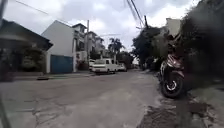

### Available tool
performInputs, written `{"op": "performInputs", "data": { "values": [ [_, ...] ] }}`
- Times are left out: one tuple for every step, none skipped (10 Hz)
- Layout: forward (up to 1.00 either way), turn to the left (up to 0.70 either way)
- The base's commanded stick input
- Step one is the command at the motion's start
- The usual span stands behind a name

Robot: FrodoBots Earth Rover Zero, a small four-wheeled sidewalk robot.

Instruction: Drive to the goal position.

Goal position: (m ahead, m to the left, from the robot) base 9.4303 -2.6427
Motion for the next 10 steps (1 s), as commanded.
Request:
{"op": "performInputs", "data": {
  "values": [
    [0.7, -0.01],
    [0.7, -0.11],
    [0.7, -0.24],
    [0.7, -0.35],
    [0.7, -0.35],
    [0.7, -0.35],
    [0.7, -0.35],
    [0.7, -0.35],
    [0.7, -0.35],
    [0.7, -0.35]
  ]
}}
